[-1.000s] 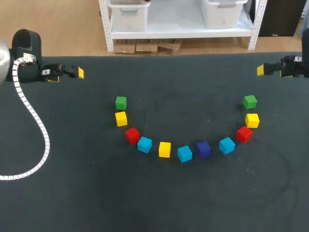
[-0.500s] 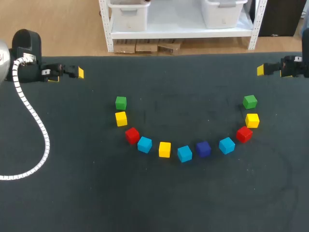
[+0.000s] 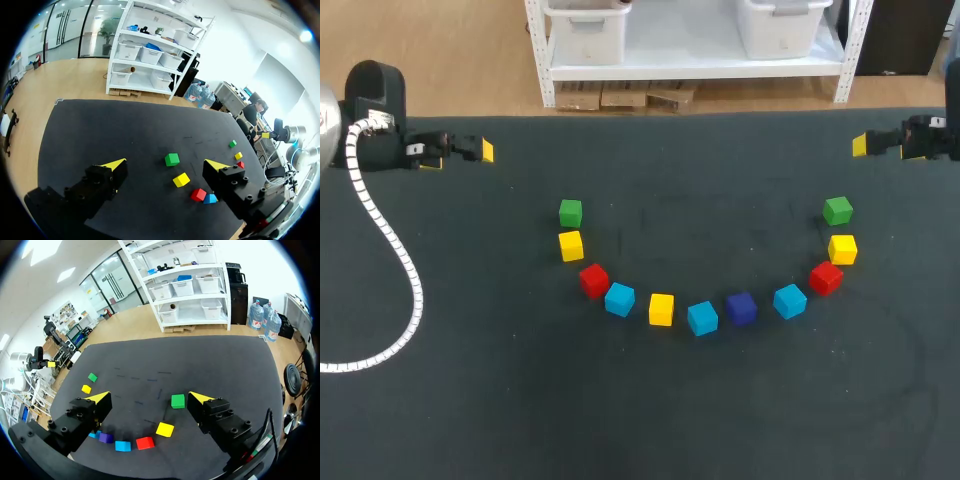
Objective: Place the blue cubes, place green cubes on the blue cubes, place the yellow cubes on the green cubes, then place the red cubes on the yellow cubes, and place purple cube on the red cubes.
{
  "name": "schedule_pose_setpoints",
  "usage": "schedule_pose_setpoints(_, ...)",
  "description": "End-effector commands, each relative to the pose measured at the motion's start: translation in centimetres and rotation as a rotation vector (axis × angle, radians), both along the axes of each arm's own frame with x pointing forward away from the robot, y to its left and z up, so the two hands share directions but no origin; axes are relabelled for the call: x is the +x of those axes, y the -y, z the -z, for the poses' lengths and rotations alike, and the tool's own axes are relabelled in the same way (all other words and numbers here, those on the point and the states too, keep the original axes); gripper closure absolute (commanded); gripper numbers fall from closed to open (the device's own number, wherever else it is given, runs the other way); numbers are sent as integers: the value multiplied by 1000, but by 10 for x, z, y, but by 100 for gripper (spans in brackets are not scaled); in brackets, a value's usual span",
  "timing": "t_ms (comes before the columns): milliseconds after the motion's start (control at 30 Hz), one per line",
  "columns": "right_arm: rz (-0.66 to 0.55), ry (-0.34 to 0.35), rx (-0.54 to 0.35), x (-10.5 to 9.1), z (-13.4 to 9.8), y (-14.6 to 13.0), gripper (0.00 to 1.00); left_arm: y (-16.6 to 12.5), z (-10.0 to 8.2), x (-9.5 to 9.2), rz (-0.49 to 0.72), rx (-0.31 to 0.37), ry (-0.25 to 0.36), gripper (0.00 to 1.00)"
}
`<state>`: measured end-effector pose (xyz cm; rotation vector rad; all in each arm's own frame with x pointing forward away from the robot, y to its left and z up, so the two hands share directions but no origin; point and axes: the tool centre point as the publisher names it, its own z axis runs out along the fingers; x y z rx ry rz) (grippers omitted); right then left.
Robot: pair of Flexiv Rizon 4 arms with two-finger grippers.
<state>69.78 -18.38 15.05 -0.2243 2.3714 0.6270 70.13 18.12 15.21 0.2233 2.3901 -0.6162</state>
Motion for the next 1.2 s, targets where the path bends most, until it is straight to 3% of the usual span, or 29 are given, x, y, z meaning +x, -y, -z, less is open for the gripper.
schedule_pose_setpoints(33,-1,1,0,0,1,0,0,-3,2,-1,7,-11,8,0)
schedule_pose_setpoints(800,-15,-12,-17,-1,4,1,0,-3,2,-1,7,-11,8,0)
schedule_pose_setpoints(1000,-106,7,-85,-9,2,-9,0,-3,2,-1,7,-11,8,0)
schedule_pose_setpoints(1200,-342,29,-179,-32,3,-31,0,-3,2,-1,7,-11,8,0)
